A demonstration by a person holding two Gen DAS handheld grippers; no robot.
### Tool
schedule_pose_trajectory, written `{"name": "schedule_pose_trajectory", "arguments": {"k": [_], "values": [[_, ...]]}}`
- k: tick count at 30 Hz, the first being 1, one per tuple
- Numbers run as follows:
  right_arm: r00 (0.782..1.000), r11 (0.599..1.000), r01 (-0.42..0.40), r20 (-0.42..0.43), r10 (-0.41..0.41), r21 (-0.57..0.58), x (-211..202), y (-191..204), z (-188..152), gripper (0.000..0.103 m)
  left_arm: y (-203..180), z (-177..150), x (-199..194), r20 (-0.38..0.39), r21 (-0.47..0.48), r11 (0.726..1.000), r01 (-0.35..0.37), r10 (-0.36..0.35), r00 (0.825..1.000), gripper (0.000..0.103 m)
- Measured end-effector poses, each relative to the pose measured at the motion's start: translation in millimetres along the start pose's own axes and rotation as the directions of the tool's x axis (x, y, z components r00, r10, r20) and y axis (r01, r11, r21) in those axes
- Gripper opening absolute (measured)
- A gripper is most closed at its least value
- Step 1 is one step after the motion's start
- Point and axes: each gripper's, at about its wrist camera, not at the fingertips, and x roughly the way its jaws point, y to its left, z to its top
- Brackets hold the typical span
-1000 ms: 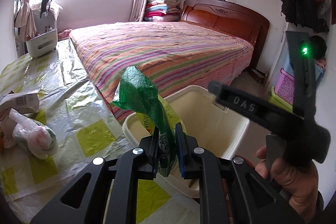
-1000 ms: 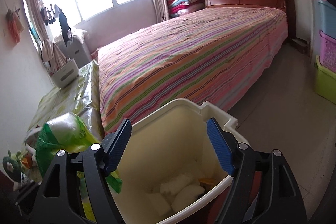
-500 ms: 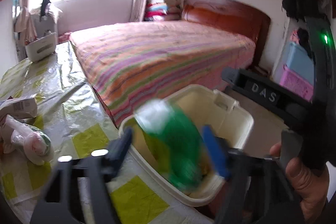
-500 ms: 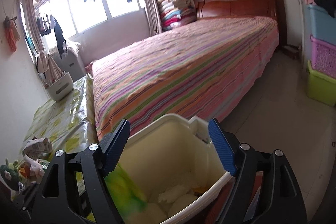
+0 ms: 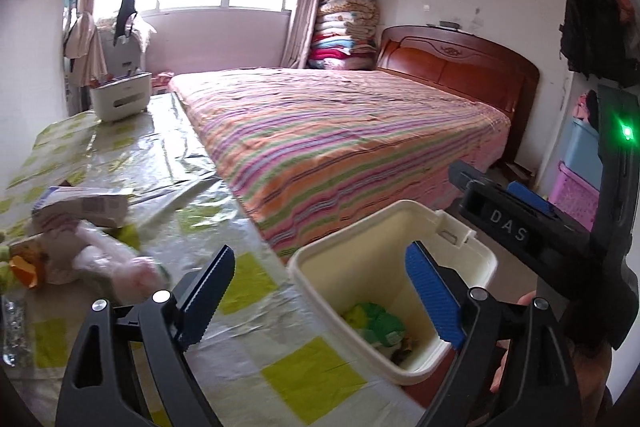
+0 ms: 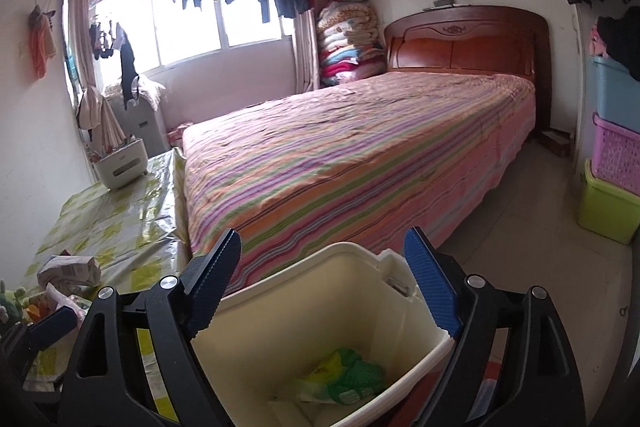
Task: Collect trash
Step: 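Move both tools back to the table, right gripper reaching for the white plastic bag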
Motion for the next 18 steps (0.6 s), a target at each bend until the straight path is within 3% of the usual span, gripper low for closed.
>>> {"name": "schedule_pose_trajectory", "arguments": {"k": [8, 18], "values": [[0.999, 0.998, -0.051, -0.009, 0.05, -0.041, -1.3, 29.7, -1.1, 0.083, 45.4, -4.6, -12.1, -0.03, -0.068, 0.996, -0.059, 0.057, 0.998, 0.085], [0.988, 0.983, -0.144, -0.076, 0.136, -0.117, 5.1, 84.2, -12.8, 0.086, 116.6, -15.2, -44.6, -0.024, -0.137, 0.971, -0.194, 0.193, 0.981, 0.085]]}}
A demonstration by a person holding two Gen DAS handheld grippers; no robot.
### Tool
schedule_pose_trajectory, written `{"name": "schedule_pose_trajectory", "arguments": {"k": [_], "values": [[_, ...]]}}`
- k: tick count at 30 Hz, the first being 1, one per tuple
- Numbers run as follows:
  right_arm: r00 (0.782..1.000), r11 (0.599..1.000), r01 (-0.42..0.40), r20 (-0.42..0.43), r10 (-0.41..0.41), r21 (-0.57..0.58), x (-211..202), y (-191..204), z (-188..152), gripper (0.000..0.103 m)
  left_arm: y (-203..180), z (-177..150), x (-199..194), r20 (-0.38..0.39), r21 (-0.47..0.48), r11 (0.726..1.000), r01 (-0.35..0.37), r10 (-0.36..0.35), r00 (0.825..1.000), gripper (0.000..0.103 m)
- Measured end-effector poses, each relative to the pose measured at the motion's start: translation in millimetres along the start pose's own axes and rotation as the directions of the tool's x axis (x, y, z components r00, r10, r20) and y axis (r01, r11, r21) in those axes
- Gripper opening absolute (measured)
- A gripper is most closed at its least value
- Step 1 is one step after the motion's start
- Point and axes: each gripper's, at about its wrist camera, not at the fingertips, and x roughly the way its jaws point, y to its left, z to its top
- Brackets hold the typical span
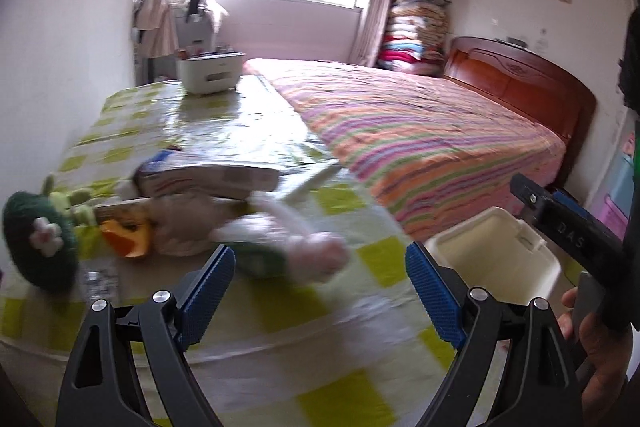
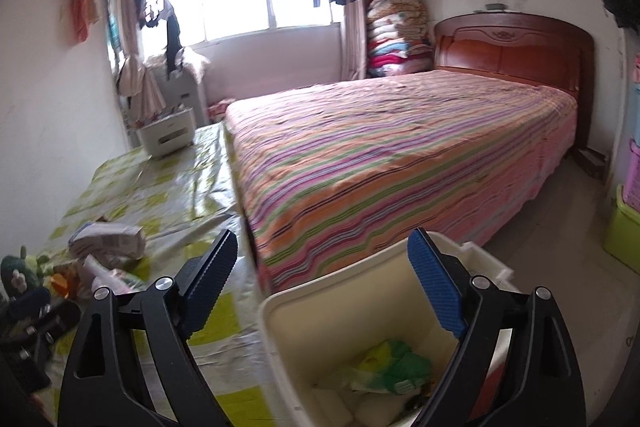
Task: Collect trash
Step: 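Move both tools back to the table, right gripper reaching for the white plastic bag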
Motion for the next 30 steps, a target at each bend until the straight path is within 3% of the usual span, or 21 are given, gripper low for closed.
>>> {"name": "schedule_pose_trajectory", "arguments": {"k": [4, 7, 13, 20, 26, 30], "values": [[0.991, 0.995, -0.099, -0.098, 0.095, -0.033, 20.4, 31.2, -10.1, 0.086, 35.0, -0.9, -9.2, 0.011, -0.037, 0.998, -0.056, 0.056, 0.998, 0.085], [0.972, 0.985, -0.163, -0.181, 0.151, -0.055, 36.0, 55.7, -21.3, 0.086, 64.9, -4.4, -15.7, 0.012, -0.08, 0.992, -0.1, 0.102, 0.995, 0.085], [0.936, 0.958, -0.265, -0.268, 0.229, -0.107, 49.5, 97.2, -36.7, 0.086, 123.3, -16.9, -22.9, -0.028, -0.177, 0.971, -0.162, 0.16, 0.987, 0.085], [0.904, 0.909, -0.354, -0.329, 0.273, -0.22, 56.7, 139.0, -39.8, 0.086, 169.3, -30.9, -29.5, -0.076, -0.279, 0.937, -0.209, 0.196, 0.978, 0.085], [0.888, 0.85, -0.404, -0.368, 0.276, -0.339, 72.6, 177.6, -32.7, 0.086, 195.7, -38.7, -40.3, -0.084, -0.312, 0.916, -0.252, 0.237, 0.968, 0.085], [0.891, 0.807, -0.403, -0.385, 0.239, -0.433, 83.9, 200.6, -34.0, 0.086, 212.8, -42.8, -41.4, -0.098, -0.343, 0.899, -0.274, 0.255, 0.962, 0.085]]}}
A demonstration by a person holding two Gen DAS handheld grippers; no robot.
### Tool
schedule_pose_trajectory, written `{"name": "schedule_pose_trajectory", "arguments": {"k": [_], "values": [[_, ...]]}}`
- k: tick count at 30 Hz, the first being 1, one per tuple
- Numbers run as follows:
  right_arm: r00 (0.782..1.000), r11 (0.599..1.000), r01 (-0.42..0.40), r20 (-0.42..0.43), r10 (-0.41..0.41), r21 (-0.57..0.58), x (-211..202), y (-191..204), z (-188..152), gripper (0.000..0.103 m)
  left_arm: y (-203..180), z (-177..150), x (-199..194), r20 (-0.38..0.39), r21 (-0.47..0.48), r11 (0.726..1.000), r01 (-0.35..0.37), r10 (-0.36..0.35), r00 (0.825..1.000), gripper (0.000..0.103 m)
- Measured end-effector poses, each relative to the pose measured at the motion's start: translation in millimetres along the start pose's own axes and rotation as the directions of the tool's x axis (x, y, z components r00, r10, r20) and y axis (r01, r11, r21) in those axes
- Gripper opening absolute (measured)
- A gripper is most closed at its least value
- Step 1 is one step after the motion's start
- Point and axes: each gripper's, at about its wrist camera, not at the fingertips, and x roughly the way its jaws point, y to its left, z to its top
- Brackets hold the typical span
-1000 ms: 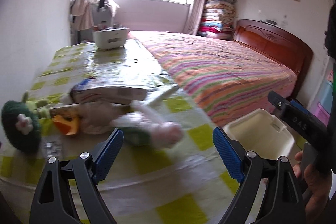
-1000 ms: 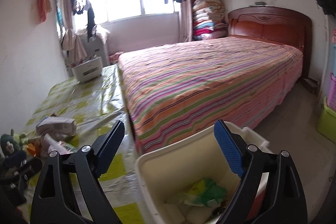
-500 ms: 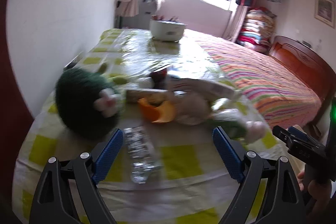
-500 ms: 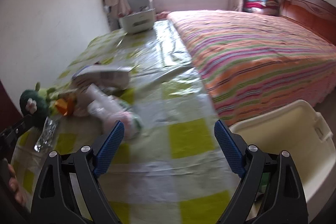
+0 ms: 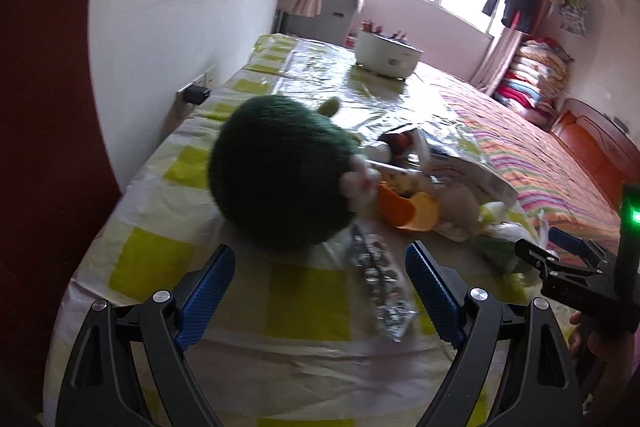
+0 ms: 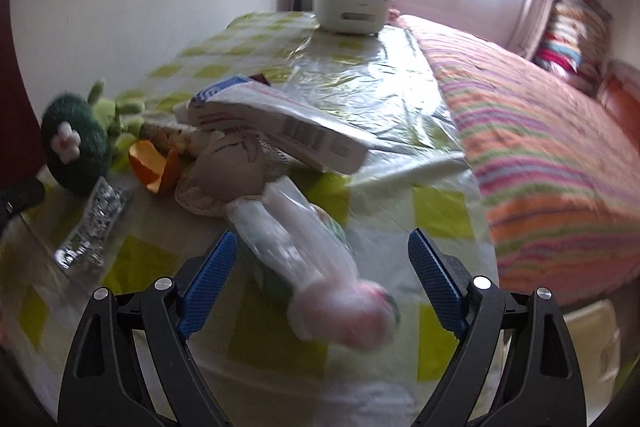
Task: Collect trash
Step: 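Move both tools back to the table, right gripper reaching for the white plastic bag, then grasp the green plush toy with the left gripper while the right holds the white plastic bag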
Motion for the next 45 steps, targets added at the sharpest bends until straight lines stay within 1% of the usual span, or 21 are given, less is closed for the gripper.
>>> {"name": "schedule_pose_trajectory", "arguments": {"k": [2, 4, 6, 8, 9, 10, 13, 15, 19, 24, 27, 28, 30, 33, 34, 36, 38, 41, 45], "values": [[1.0, 1.0, 0.011, -0.025, -0.012, -0.028, 8.8, 3.7, 2.4, 0.086, 6.6, 2.5, 3.3, -0.003, -0.02, 1.0, -0.005, 0.005, 1.0, 0.085], [0.999, 1.0, -0.012, -0.047, 0.011, -0.028, 16.8, 4.7, 4.6, 0.085, 11.1, 3.3, 6.0, -0.007, -0.035, 0.999, -0.01, 0.01, 1.0, 0.085], [0.998, 1.0, -0.016, -0.063, 0.015, -0.02, 23.1, 4.5, 4.7, 0.083, 16.5, 5.2, 10.8, -0.015, -0.049, 0.999, -0.018, 0.017, 1.0, 0.085], [0.996, 0.999, -0.037, -0.081, 0.036, -0.012, 27.4, 5.3, 2.4, 0.076, 21.1, 6.2, 15.8, -0.028, -0.062, 0.998, -0.023, 0.021, 0.999, 0.085], [0.994, 0.998, -0.055, -0.091, 0.054, -0.007, 29.1, 6.0, 0.8, 0.065, 23.5, 6.1, 17.3, -0.032, -0.069, 0.997, -0.021, 0.019, 0.999, 0.085], [0.993, 0.998, -0.069, -0.099, 0.068, -0.001, 30.1, 6.4, -1.1, 0.065, 24.7, 6.4, 18.9, -0.037, -0.076, 0.997, -0.019, 0.016, 0.999, 0.085], [0.993, 0.997, -0.076, -0.095, 0.076, 0.005, 28.0, 6.5, -3.3, 0.062, 29.6, 7.3, 25.1, -0.052, -0.094, 0.995, -0.019, 0.014, 0.999, 0.085], [0.99, 0.994, -0.101, -0.091, 0.103, 0.026, 24.2, 5.0, -5.8, 0.06, 32.2, 9.3, 29.4, -0.057, -0.106, 0.994, -0.02, 0.014, 0.998, 0.085], [0.985, 0.987, -0.145, -0.079, 0.15, 0.069, 14.8, 5.1, -16.3, 0.06, 32.5, 16.4, 38.6, -0.062, -0.126, 0.992, -0.003, -0.004, 0.998, 0.085], [0.981, 0.982, -0.177, -0.063, 0.182, 0.071, 0.9, 12.3, -26.5, 0.06, 30.6, 24.3, 50.1, -0.065, -0.155, 0.988, 0.029, -0.039, 0.997, 0.085], [0.981, 0.981, -0.185, -0.049, 0.189, 0.065, -5.6, 15.2, -29.1, 0.06, 29.5, 28.8, 54.7, -0.043, -0.166, 0.985, 0.041, -0.049, 0.998, 0.084], [0.981, 0.98, -0.188, -0.045, 0.191, 0.065, -6.8, 15.2, -29.3, 0.06, 28.1, 30.0, 55.0, -0.033, -0.162, 0.986, 0.042, -0.048, 0.998, 0.083], [0.981, 0.98, -0.188, -0.039, 0.191, 0.068, -7.7, 13.1, -29.3, 0.06, 25.3, 31.3, 55.2, -0.021, -0.143, 0.989, 0.042, -0.045, 0.999, 0.069], [0.98, 0.978, -0.192, -0.028, 0.195, 0.084, -8.6, 6.7, -29.8, 0.06, 18.3, 31.3, 56.8, -0.013, -0.099, 0.994, 0.043, -0.045, 0.999, 0.061], [0.981, 0.978, -0.19, -0.025, 0.193, 0.088, -8.8, 4.6, -29.7, 0.06, 17.2, 31.6, 56.9, -0.013, -0.089, 0.995, 0.046, -0.047, 0.999, 0.06], [0.982, 0.978, -0.186, -0.017, 0.188, 0.095, -10.6, 1.3, -29.6, 0.06, 14.4, 32.0, 54.6, -0.001, -0.075, 0.995, 0.06, -0.06, 0.998, 0.055], [0.983, 0.978, -0.183, -0.008, 0.185, 0.104, -12.6, -2.2, -29.7, 0.06, 12.2, 32.3, 51.4, 0.022, -0.068, 0.995, 0.074, -0.073, 0.997, 0.052], [0.984, 0.977, -0.179, 0.01, 0.179, 0.118, -17.7, -6.8, -29.9, 0.06, 3.1, 32.1, 45.2, 0.047, -0.031, 0.996, 0.085, -0.084, 0.995, 0.051], [0.985, 0.977, -0.169, 0.036, 0.166, 0.128, -25.1, -13.1, -28.4, 0.06, -8.2, 29.1, 37.1, 0.065, 0.012, 0.997, 0.078, -0.079, 0.995, 0.051]]}}
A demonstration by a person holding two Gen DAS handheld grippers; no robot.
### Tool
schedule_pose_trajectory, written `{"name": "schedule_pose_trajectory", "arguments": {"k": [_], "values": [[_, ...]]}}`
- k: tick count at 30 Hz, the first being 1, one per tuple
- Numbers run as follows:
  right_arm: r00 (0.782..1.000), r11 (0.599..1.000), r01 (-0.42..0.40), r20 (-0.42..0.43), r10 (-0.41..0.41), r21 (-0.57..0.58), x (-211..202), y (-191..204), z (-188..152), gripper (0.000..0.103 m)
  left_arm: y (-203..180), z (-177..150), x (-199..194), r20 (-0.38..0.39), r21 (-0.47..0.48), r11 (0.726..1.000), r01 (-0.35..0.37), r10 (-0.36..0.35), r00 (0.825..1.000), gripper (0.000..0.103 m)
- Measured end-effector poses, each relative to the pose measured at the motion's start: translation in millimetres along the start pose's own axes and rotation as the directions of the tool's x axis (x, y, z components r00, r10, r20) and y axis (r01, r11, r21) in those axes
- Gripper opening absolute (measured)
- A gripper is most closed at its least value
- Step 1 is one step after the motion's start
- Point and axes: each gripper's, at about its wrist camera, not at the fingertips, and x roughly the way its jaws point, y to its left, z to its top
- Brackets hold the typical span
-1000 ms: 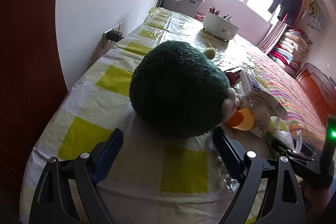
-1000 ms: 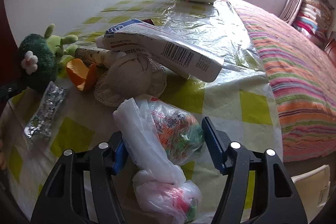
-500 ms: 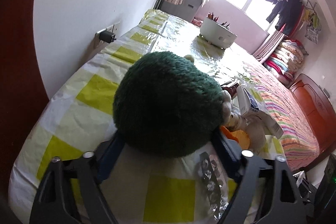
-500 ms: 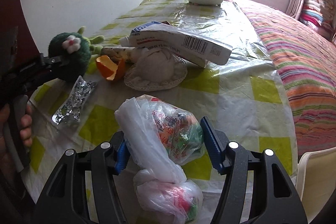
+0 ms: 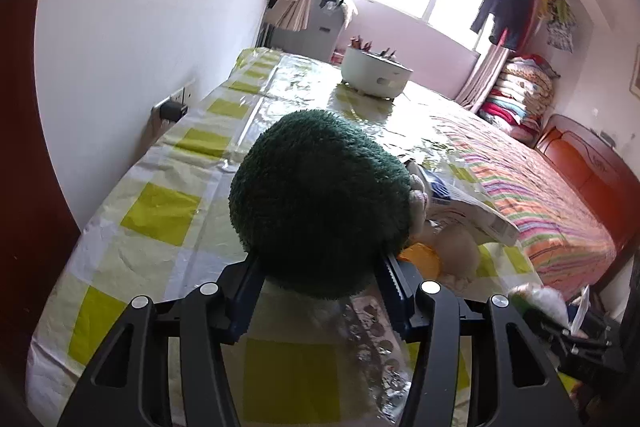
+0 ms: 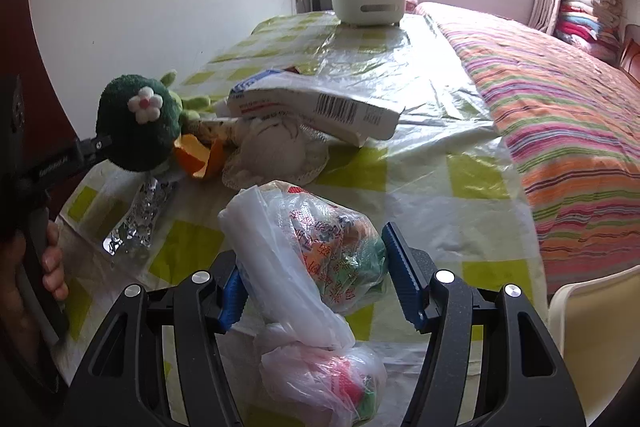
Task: Collect trash
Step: 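Grasp the green plush toy with the left gripper while the right holds the white plastic bag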
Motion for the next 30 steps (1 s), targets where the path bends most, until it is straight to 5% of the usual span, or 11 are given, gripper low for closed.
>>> {"name": "schedule_pose_trajectory", "arguments": {"k": [23, 30], "values": [[0.993, 0.995, 0.06, 0.095, -0.067, 0.074, -39.3, -34.3, -4.3, 0.06, -43.3, 6.5, -48.3, 0.151, 0.088, 0.995, 0.04, -0.053, 0.987, 0.049], [0.989, 0.991, 0.086, 0.11, -0.097, 0.103, -50.5, -52.6, -9.3, 0.06, -66.4, 3.3, -49.4, 0.131, 0.118, 0.989, 0.088, -0.103, 0.986, 0.049]]}}
